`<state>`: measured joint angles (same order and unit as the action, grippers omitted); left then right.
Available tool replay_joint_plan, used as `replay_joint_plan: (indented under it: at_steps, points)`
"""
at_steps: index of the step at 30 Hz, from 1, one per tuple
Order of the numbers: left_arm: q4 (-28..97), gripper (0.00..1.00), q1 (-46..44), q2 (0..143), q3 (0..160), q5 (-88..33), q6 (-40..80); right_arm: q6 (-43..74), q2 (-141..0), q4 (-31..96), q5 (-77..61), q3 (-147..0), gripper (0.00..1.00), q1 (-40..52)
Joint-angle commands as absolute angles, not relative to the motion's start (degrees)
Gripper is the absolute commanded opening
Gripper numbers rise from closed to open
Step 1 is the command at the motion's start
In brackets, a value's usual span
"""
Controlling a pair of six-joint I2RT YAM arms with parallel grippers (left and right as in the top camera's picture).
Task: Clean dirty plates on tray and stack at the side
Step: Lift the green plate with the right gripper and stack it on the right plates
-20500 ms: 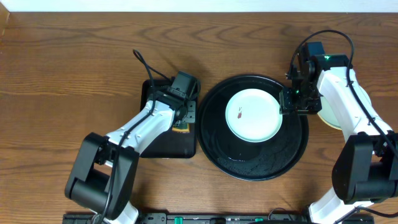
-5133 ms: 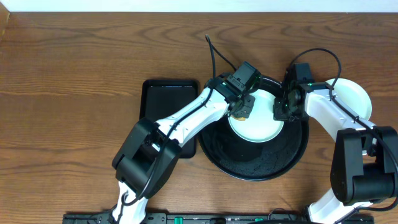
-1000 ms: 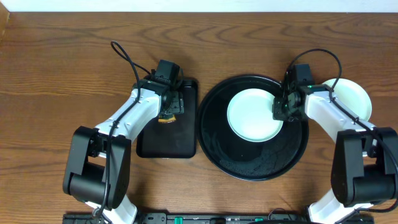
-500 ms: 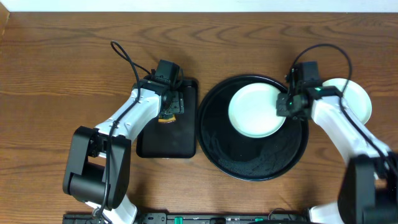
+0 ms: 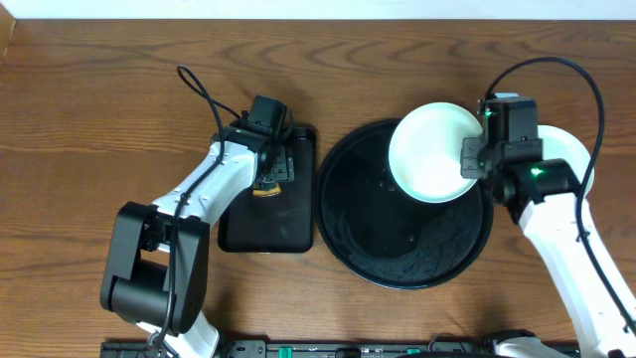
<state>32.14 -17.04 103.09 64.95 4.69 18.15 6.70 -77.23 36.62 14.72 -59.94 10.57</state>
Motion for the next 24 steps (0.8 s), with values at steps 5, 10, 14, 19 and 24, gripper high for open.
replay_joint_plan:
  at_steps: [5,10,14,19,24]
  points:
    - [32.2,0.85,-17.1,103.5,64.1,5.2,18.1,2.7,-75.8,36.4,41.5,-60.9,0.01,25.3]
    - [32.2,0.85,-17.1,103.5,64.1,5.2,18.0,2.7,-75.8,35.2,65.3,-60.9,0.01,38.1]
    - [32.2,0.85,-17.1,103.5,64.1,5.2,18.1,2.7,-75.8,34.6,79.9,-60.9,0.01,47.4]
    - [32.2,0.85,-17.1,103.5,64.1,5.2,18.1,2.7,-75.8,34.7,89.7,-60.8,0.01,55.8]
    - [32.2,0.85,-17.1,103.5,64.1,5.2,18.0,2.8,-75.8,34.2,90.7,-60.8,0.01,60.5]
